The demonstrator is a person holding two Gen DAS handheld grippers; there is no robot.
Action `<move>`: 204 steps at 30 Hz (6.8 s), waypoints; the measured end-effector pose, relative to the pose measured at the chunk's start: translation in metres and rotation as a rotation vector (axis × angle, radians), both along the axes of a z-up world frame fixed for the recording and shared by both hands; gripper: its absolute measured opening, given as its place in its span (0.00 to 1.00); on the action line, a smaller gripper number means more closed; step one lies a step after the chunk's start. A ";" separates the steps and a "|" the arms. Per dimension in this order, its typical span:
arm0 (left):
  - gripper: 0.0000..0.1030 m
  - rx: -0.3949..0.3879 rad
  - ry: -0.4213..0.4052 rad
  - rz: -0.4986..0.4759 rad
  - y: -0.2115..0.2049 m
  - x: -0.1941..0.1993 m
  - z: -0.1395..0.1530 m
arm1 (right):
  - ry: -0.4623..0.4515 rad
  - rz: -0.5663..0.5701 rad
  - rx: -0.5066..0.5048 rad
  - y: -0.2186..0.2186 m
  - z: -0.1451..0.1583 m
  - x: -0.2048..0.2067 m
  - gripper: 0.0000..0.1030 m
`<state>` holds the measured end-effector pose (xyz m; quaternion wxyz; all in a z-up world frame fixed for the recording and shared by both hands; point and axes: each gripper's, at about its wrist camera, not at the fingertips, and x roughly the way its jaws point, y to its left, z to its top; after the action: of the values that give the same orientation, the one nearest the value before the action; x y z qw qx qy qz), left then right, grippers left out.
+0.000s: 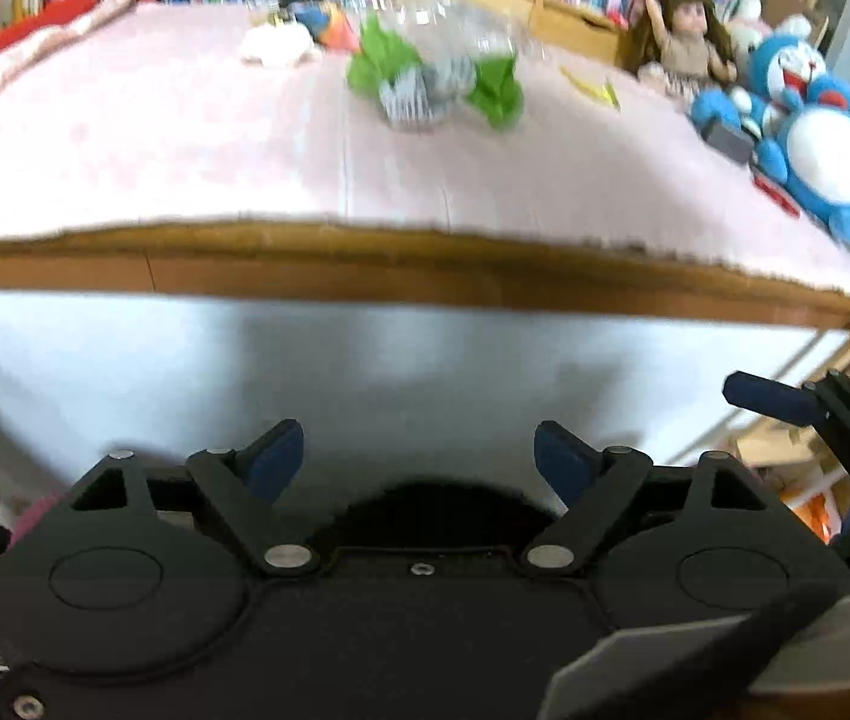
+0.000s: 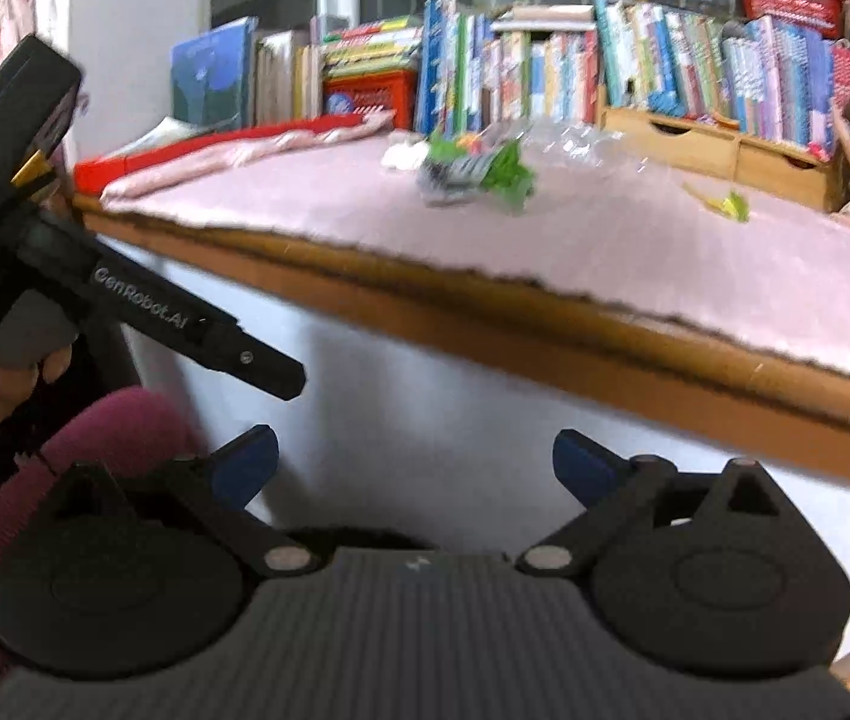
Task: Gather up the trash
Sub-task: 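Raise both open tools back over the table, then grasp the green-and-white wrapper with the left tool while the right tool grasps the clear plastic bag, then carry both held items down past the table edge over the bin, then open both tools to drop the wrapper and plastic bag into the bin, then raise both open tools back over the table toward the remaining trash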
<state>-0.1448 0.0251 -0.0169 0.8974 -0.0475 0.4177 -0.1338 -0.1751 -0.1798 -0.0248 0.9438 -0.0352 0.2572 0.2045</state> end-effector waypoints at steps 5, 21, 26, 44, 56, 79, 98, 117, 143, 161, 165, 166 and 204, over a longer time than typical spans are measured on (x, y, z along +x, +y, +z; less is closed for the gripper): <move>0.83 -0.019 -0.091 0.036 0.005 0.012 0.022 | -0.044 -0.054 0.039 -0.005 0.014 0.014 0.93; 0.84 -0.041 -0.301 0.094 -0.016 0.088 0.066 | -0.119 -0.229 0.106 -0.032 0.052 0.085 0.84; 0.84 -0.001 -0.312 0.094 -0.032 0.118 0.055 | -0.090 -0.265 0.159 -0.049 0.059 0.112 0.85; 0.82 -0.127 -0.312 0.123 -0.044 0.181 0.022 | 0.268 -0.284 0.456 -0.058 0.069 0.283 1.00; 0.44 -0.099 -0.353 0.151 -0.028 0.166 0.034 | 0.395 -0.319 0.683 -0.043 0.033 0.341 0.96; 0.44 -0.130 -0.425 0.225 0.007 0.099 0.068 | 0.114 -0.305 0.493 -0.069 0.082 0.230 0.42; 0.44 -0.054 -0.335 0.093 -0.007 0.011 0.067 | -0.081 -0.209 0.367 -0.073 0.064 0.065 0.42; 0.44 0.020 -0.090 -0.036 -0.001 -0.031 0.020 | -0.004 -0.080 0.098 -0.038 0.034 -0.031 0.42; 0.44 0.167 0.231 -0.162 -0.028 -0.021 -0.092 | 0.280 0.069 -0.105 -0.007 -0.041 -0.023 0.44; 0.77 0.156 0.172 -0.107 -0.024 -0.015 -0.076 | 0.281 0.080 -0.075 -0.002 -0.042 -0.021 0.73; 0.79 0.153 0.137 -0.102 -0.023 -0.014 -0.065 | 0.220 0.047 -0.038 -0.010 -0.033 -0.021 0.74; 0.79 0.149 0.124 -0.097 -0.023 -0.014 -0.062 | 0.200 0.035 -0.025 -0.013 -0.029 -0.021 0.74; 0.92 0.107 -0.300 0.278 0.026 0.235 0.043 | 0.061 -0.464 0.141 -0.145 0.051 0.259 1.00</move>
<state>0.0906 0.0507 0.0264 0.9606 -0.0365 0.2754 0.0084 0.0837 -0.3248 0.0262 0.9575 0.0969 0.2717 0.0004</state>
